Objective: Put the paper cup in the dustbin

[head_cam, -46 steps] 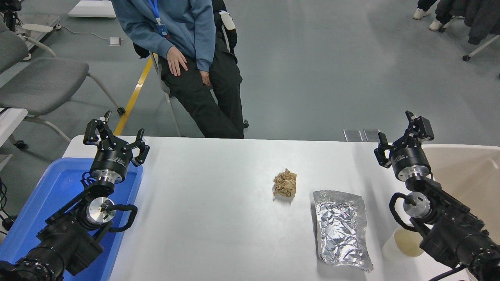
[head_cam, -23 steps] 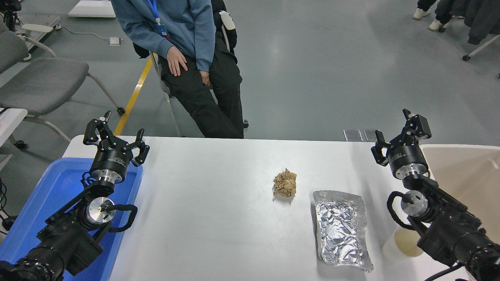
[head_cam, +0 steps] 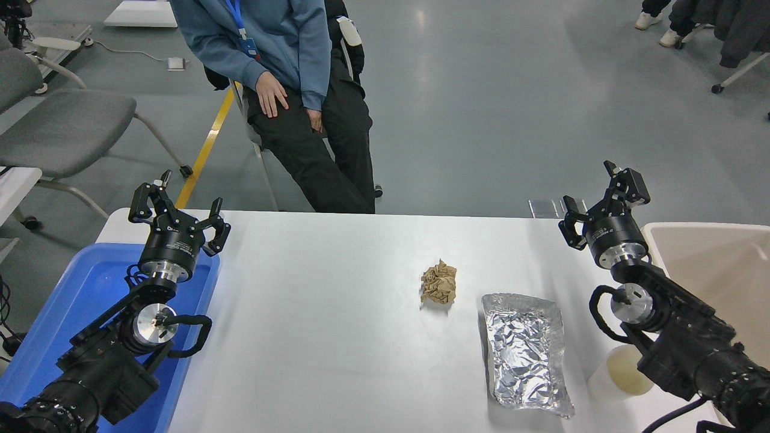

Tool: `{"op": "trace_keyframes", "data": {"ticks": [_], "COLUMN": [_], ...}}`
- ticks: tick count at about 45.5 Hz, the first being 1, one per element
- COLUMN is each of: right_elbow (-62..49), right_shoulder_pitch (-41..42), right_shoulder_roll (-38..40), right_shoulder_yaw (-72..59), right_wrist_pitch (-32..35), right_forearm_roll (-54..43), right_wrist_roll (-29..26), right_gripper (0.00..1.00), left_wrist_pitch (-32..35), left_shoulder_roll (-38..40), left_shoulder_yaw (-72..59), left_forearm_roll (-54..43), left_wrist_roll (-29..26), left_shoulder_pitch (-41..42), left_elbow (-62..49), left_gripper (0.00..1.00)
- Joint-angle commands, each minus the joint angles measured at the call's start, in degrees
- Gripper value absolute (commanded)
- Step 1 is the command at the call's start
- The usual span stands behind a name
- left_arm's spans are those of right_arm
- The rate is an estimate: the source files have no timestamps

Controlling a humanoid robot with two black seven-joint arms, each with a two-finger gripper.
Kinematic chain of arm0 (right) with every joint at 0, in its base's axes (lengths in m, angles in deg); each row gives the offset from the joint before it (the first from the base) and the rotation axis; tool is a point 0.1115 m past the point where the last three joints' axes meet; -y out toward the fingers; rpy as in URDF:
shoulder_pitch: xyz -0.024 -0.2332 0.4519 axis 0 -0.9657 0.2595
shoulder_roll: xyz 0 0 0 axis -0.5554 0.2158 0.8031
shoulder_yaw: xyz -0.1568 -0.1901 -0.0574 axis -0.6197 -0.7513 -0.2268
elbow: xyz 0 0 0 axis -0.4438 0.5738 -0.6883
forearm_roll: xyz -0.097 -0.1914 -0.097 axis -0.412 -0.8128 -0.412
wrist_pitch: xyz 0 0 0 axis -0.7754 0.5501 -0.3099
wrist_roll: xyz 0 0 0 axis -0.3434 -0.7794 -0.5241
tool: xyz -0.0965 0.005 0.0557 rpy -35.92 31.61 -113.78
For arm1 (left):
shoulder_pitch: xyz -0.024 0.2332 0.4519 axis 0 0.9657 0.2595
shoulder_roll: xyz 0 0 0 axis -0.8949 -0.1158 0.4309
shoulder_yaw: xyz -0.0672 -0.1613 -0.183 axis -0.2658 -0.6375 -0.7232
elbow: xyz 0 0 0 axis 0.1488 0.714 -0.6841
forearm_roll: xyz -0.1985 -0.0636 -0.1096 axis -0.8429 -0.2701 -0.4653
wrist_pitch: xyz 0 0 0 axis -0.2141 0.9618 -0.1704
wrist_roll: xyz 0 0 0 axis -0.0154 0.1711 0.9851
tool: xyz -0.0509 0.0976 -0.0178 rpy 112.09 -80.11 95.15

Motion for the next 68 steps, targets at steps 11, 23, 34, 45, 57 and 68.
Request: {"op": "trace_keyframes", "data": {"ticks": [11,23,34,45,57,68], "right_elbow": [11.7,15.6,20.1,26.2,36.3,43.6], "right_shoulder_pitch": [0.9,0.9,4.5,10.1,11.1,11.8], "right_shoulder_roll": [9.5,12.9,18.6,26.6,35.3,40.7], "right_shoulder_yaw": [-6.6,-6.7,-16.2,-27.3,-30.2,-34.1], "right_wrist_pitch": [-1.5,-1.5,-1.3,-1.3,-0.4,2.0], "right_forearm_roll": [-2.9,-10.1,-11.8,-19.1,-32.5,-42.9], "right_wrist_roll": [-2.5,-2.5,-2.8,-3.2,-10.0,-16.4], "right_gripper": [0.99,0.99,0.99,0.99,0.99,0.99], "left_wrist_pitch": [0.0,0.1,0.0,0.0,0.0,0.0], "left_shoulder_roll": [0.0,0.0,0.0,0.0,0.0,0.0], "left_shoulder_yaw": [0.1,0.0,0.1,0.0,0.0,0.0], "left_forearm_roll": [0.0,0.0,0.0,0.0,0.0,0.0], "left_wrist_roll": [0.0,0.0,0.1,0.0,0.0,0.0], "left_shoulder_pitch": [0.0,0.0,0.0,0.0,0.0,0.0], "left_elbow": [0.0,0.0,0.0,0.0,0.0,0.0], "left_gripper": [1.00,1.00,1.00,1.00,1.00,1.00]}}
